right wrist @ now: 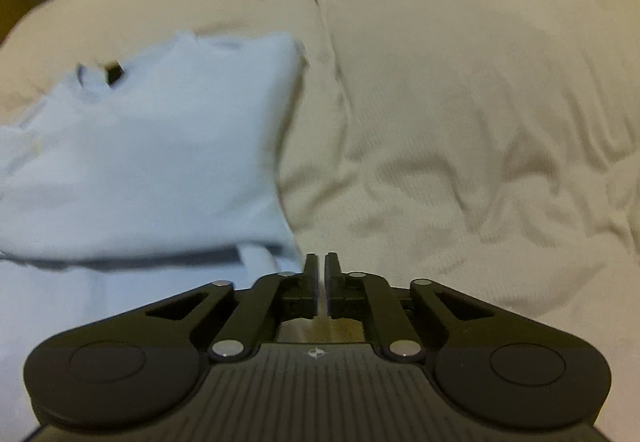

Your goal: Fold clothes

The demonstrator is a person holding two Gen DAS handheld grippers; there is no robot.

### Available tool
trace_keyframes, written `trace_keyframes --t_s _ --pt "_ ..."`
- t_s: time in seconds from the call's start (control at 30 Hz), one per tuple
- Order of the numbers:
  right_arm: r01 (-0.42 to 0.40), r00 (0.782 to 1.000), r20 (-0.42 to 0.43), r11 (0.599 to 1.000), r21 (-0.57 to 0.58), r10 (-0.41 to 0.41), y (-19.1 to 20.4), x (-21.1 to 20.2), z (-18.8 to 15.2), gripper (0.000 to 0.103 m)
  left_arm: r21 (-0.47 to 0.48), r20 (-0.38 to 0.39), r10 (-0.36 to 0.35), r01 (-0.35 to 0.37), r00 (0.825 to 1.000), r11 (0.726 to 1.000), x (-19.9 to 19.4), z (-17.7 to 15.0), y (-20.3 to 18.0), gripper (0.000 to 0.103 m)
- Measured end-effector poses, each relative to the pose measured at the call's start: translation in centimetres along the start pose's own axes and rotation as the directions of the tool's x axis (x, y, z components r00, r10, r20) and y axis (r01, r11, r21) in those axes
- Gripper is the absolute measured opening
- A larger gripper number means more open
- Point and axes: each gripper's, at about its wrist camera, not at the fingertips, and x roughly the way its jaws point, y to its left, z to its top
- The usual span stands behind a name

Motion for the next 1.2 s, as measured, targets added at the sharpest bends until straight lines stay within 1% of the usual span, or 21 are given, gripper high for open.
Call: trace_keyframes --t_s 0.07,0.13,0.17,0.23,0.33,0.4,0.5,0.57,0.63,0.73,0.8,0.83,0.9,0.93,0.97,1.03,1.07,1.1,1.13,1.17,1.2 --pt "-0.046 0.998 0.031 0.999 -0.027 0.046 1.4 0.0 0.6 0.021 0.064 -0.036 0.025 -0.023 0.999 0.998 1.8 -0.2 -1.6 0.010" --pt "-0.076 0.997 0.013 0.995 -0.060 0.077 2.9 1.2 0.9 0.031 0.078 -0.089 0.078 -0.071 0.993 0.994 4.0 -0.7 -2.2 0.011" --pt "-0.063 0.998 -0.024 0.995 -0.076 0.061 3.4 2.2 1.0 0.039 0.060 -0.103 0.094 -0.089 0.990 0.994 4.2 -0.8 -2.1 0.011" --pt "0.033 0.992 -0.116 0.996 -0.088 -0.043 3.6 4.5 1.0 0.041 0.023 -0.101 0.092 -0.090 0.991 0.996 3.0 -1.0 -2.0 0.011" --pt "0.088 0.983 -0.166 0.995 0.048 -0.079 1.9 4.2 1.4 0.040 0.013 -0.066 0.059 -0.059 0.996 0.998 -0.4 -2.6 -2.0 0.011" --pt "0.068 0.990 -0.131 0.995 0.068 -0.059 1.6 2.0 1.0 0.042 -0.009 -0.084 0.029 -0.030 0.996 1.000 -2.1 -4.9 -1.8 0.011" --pt "0.011 0.994 -0.106 0.998 0.056 -0.005 2.1 -1.4 -1.0 0.046 -0.034 -0.172 0.025 -0.031 0.985 0.999 -2.9 -9.3 -1.4 0.011" --pt "0.011 0.984 -0.180 0.999 0.049 -0.002 2.1 -2.2 -3.6 0.047 -0.080 -0.239 0.025 -0.045 0.971 0.996 -3.9 -13.0 -0.5 0.011" --pt "0.051 0.960 -0.276 0.997 0.051 -0.035 1.7 -2.8 -6.8 0.047 -0.131 -0.273 -0.002 -0.035 0.962 0.991 -6.0 -16.2 0.3 0.011" --pt "0.050 0.951 -0.310 0.985 0.163 0.003 -0.1 -5.1 -10.4 0.052 -0.203 -0.312 -0.048 -0.018 0.949 0.979 -9.0 -20.1 1.3 0.023" --pt "0.037 0.950 -0.310 0.970 0.240 0.041 -1.3 -6.9 -12.1 0.060 -0.320 -0.286 -0.126 0.029 0.950 0.947 -10.3 -21.8 2.8 0.029" --pt "0.025 0.950 -0.306 0.960 0.278 0.064 -1.8 -7.7 -12.8 0.063 -0.402 -0.272 -0.185 0.063 0.944 0.914 -10.4 -22.5 3.5 0.037" --pt "-0.011 0.950 -0.284 0.928 0.373 0.126 -3.3 -8.7 -14.0 0.071 -0.561 -0.229 -0.297 0.124 0.927 0.818 -10.0 -23.8 4.8 0.048" --pt "-0.032 0.950 -0.271 0.907 0.419 0.158 -4.0 -9.1 -14.4 0.071 -0.604 -0.211 -0.322 0.136 0.923 0.785 -9.7 -24.2 5.0 0.050" --pt "-0.062 0.947 -0.253 0.882 0.467 0.200 -4.2 -9.1 -14.6 0.071 -0.616 -0.204 -0.318 0.131 0.926 0.777 -9.2 -24.3 4.9 0.050" --pt "-0.113 0.938 -0.218 0.834 0.541 0.269 -4.5 -8.8 -15.1 0.072 -0.662 -0.164 -0.341 0.153 0.926 0.733 -8.2 -24.7 4.7 0.043" --pt "-0.132 0.933 -0.210 0.820 0.558 0.293 -4.5 -8.4 -15.4 0.072 -0.681 -0.140 -0.356 0.171 0.924 0.712 -8.0 -24.6 4.5 0.029" --pt "-0.139 0.929 -0.213 0.817 0.560 0.304 -4.3 -7.8 -15.5 0.073 -0.690 -0.121 -0.363 0.185 0.924 0.700 -7.9 -24.5 4.2 0.024" --pt "-0.145 0.925 -0.214 0.815 0.562 0.312 -4.2 -7.2 -15.5 0.073 -0.697 -0.101 -0.370 0.200 0.923 0.689 -7.8 -24.3 3.8 0.008" --pt "-0.150 0.925 -0.212 0.817 0.557 0.315 -4.0 -6.7 -15.3 0.060 -0.680 -0.088 -0.359 0.208 0.929 0.703 -8.2 -24.0 3.5 0.006" --pt "-0.167 0.922 -0.205 0.817 0.551 0.327 -3.8 -6.6 -15.1 0.031 -0.637 -0.078 -0.330 0.207 0.941 0.743 -9.2 -23.6 3.1 0.005"
